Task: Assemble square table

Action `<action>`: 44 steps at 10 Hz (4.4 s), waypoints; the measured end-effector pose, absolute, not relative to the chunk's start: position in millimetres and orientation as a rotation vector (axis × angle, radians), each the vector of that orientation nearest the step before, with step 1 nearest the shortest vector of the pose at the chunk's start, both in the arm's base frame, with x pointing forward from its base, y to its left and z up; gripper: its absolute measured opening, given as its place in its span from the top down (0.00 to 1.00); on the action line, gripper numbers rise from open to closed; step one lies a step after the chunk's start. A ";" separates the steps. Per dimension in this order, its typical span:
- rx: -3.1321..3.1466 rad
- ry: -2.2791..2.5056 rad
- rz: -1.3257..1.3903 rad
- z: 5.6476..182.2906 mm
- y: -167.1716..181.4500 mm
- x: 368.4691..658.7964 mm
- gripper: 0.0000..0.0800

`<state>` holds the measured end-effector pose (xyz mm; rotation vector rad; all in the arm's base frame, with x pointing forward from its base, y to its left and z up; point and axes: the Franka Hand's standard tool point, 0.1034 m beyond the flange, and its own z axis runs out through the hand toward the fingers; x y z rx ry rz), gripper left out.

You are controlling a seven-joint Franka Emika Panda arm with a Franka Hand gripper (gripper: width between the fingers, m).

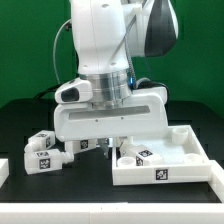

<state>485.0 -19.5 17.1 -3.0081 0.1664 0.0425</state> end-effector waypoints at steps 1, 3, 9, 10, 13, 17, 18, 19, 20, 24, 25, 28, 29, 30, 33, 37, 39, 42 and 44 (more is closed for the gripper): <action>-3.008 0.163 0.046 15.8 -19.3 484.2 0.94; -3.007 0.148 0.048 14.5 -19.6 486.6 0.94; -2.993 -0.003 -0.039 8.7 -26.2 555.4 0.94; -2.993 -0.003 -0.039 8.7 -26.2 555.5 0.94; -2.990 0.046 -0.044 8.8 -24.0 563.3 0.94; -3.006 0.173 -0.055 8.7 -22.2 586.6 0.94; -3.011 0.178 -0.054 8.8 -22.2 586.5 0.94; -3.016 0.178 -0.064 8.8 -22.2 586.4 0.94; -3.023 0.172 -0.079 8.7 -22.7 586.1 0.94; -3.023 0.159 -0.077 8.0 -21.9 586.0 0.45; -3.023 0.159 -0.077 7.9 -21.9 585.9 0.45; -3.012 0.127 -0.023 37.4 -10.9 592.1 0.20; -3.011 0.101 -0.023 47.7 -1.3 595.8 0.19; -3.011 0.082 -0.029 52.3 5.8 599.7 0.19; -3.002 -0.015 -0.047 57.7 47.1 611.6 0.19; -3.003 -0.035 -0.054 26.5 61.2 605.5 0.19; -3.007 -0.046 -0.084 15.2 62.6 603.4 0.19; -3.006 -0.047 -0.080 15.3 62.9 603.2 0.39; -3.006 -0.047 -0.083 16.7 63.2 603.6 0.65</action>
Offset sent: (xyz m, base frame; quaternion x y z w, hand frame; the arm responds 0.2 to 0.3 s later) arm 0.0595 -0.0210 -0.0270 -0.0386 -0.0005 -0.0651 0.9971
